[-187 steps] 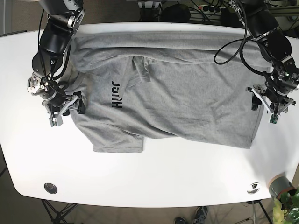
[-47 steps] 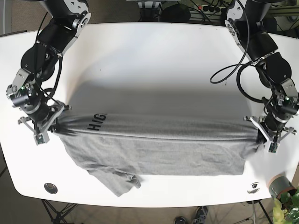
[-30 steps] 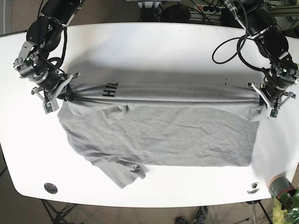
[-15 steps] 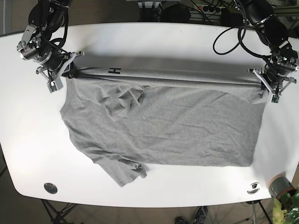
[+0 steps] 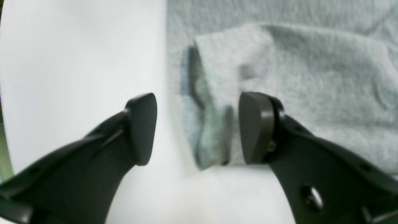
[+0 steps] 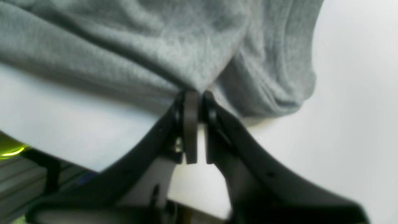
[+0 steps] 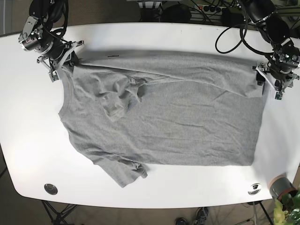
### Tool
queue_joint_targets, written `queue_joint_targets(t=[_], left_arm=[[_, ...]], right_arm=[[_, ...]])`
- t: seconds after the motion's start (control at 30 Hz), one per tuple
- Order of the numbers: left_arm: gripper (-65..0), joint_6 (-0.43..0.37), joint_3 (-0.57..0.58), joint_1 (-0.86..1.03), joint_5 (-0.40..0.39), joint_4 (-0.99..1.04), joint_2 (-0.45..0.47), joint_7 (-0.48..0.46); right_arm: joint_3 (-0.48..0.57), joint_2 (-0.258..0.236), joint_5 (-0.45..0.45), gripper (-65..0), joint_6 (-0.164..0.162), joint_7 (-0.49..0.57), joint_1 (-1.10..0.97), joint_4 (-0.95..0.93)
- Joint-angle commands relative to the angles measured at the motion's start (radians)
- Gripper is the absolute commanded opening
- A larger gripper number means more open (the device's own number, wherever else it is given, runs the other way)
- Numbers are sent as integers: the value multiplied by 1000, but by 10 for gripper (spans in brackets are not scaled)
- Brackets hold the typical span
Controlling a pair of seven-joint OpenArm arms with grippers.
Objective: Fold the T-shirt properly
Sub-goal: 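Open both grippers and release the shirt edge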
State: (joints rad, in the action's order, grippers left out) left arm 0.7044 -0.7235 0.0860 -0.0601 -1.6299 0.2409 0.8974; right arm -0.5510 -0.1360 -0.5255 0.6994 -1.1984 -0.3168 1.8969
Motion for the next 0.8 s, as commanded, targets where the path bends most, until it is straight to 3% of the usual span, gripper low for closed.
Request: queue_joint_targets(t=[0.0,0.1,0.2,0.4,0.6,0.77], left_arm=[[-249,-6,-43,-10,-28,-22,21,-10],[-239,-6,-95,-5,-188,-25,56,-5],[-242,-6,-106,2,-332,-17,97,-5],[-242,-6,-69,31,-346,-16,96,-10],[-246,-6,45,33,-346,13,96,-14],[-347,-25,129,53,-344,32,94,-119]], right_arm=[[-10,-26,-9,-518,-1,12,-8,80],[-11,-24,-14,-357,-1,12,-26,109],[-13,-24,-12,-252,-1,16,-26,117],[-10,-26,-2,-243,-1,65,-22,114],[-2,2,114,-243,-1,93,54,79],[1,17,140,-243,-1,91,120,57]])
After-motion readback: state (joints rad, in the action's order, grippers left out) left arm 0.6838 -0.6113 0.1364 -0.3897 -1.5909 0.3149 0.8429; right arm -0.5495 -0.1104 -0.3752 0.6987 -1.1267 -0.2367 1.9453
